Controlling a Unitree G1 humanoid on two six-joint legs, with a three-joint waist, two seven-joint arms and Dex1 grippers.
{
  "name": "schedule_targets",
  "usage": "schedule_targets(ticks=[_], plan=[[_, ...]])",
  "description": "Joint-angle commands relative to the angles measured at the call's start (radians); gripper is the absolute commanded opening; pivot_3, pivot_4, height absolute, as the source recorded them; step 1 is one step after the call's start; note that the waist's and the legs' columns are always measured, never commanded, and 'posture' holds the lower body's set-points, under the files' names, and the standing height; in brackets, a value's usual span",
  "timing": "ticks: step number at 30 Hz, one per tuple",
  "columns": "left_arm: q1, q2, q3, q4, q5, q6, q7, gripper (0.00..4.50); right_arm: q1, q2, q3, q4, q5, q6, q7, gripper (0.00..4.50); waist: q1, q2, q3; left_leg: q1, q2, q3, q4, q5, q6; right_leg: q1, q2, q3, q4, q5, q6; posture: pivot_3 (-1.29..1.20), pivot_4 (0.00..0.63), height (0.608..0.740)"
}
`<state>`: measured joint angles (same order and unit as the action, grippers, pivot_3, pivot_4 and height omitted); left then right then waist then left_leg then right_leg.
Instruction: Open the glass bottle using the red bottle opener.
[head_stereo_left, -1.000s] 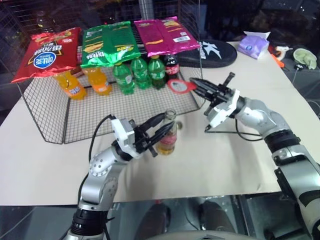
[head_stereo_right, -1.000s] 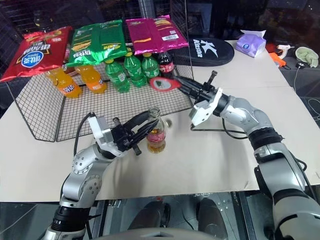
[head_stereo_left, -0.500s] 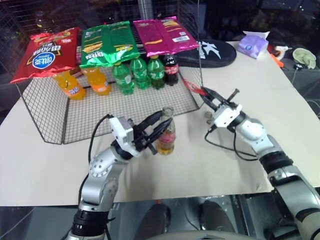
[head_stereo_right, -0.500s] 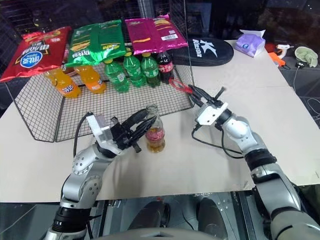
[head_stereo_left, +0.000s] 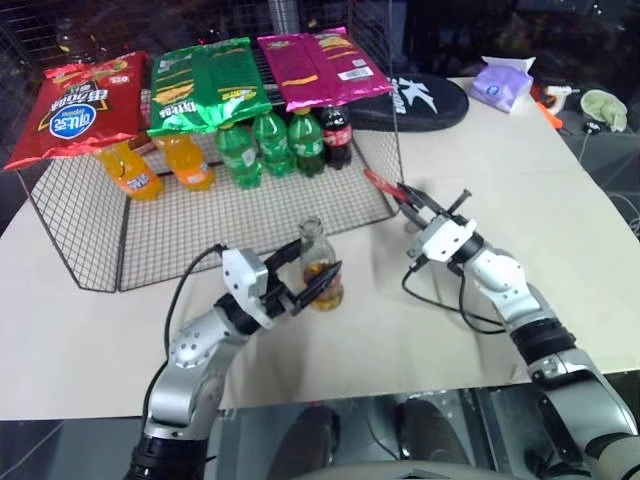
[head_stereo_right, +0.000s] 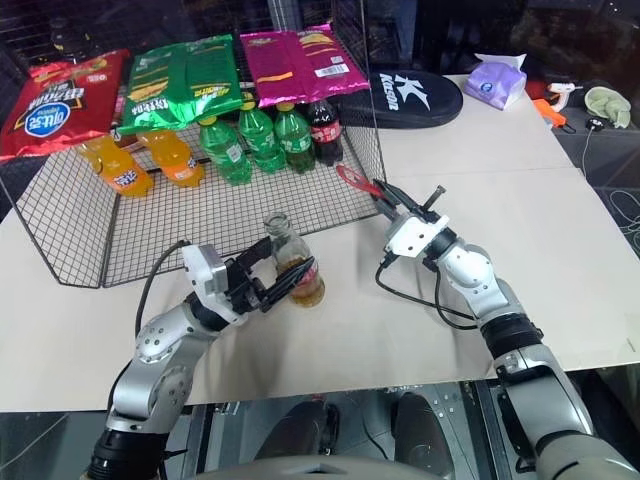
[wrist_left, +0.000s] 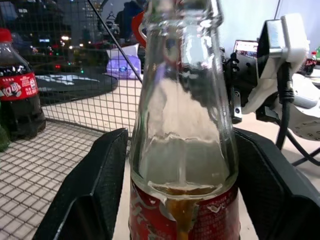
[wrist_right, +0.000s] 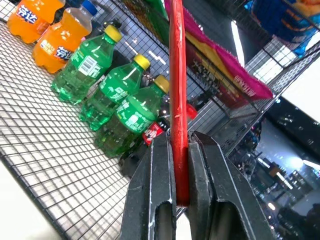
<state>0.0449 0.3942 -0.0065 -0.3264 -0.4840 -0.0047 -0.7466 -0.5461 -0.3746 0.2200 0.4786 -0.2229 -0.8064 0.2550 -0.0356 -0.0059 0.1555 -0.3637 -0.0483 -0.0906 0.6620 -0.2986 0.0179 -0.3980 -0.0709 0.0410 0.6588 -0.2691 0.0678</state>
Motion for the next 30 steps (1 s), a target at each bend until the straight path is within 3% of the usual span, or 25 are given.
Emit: schedule_targets(ticks=[1, 22, 30], plan=[[-0.001, 0.008, 0.02, -0.034, 0.001, -0.008, -0.001, 3.27, -0.006, 0.007, -0.025, -0.043, 0.018, -0.002, -0.003, 0.0, 0.0, 0.0, 0.0, 0.0, 0.0, 0.0, 0.0, 0.0, 0.0, 0.0, 0.0, 0.0, 0.0, 0.0, 0.0, 0.0, 0.15, 0.74], [0.085, 0.042, 0.029, -0.109, -0.051, 0.02, -0.05, 3.27, 0.083, -0.015, -0.05, -0.123, 0.112, 0.045, 0.074, 0.0, -0.002, 0.0, 0.001, 0.0, 0.0, 0.0, -0.002, 0.0, 0.0, 0.0, 0.0, 0.0, -0.001, 0.0, 0.0, 0.0, 0.15, 0.74], [0.248, 0.106, 0.11, -0.22, -0.093, 0.043, -0.057, 3.27, 0.304, -0.09, -0.094, -0.476, 0.45, 0.444, 0.265, 0.0, 0.002, 0.0, 0.001, 0.0, 0.001, 0.0, -0.007, 0.0, 0.0, -0.001, -0.002, 0.001, -0.005, 0.0, 0.0, 0.0, 0.15, 0.74]])
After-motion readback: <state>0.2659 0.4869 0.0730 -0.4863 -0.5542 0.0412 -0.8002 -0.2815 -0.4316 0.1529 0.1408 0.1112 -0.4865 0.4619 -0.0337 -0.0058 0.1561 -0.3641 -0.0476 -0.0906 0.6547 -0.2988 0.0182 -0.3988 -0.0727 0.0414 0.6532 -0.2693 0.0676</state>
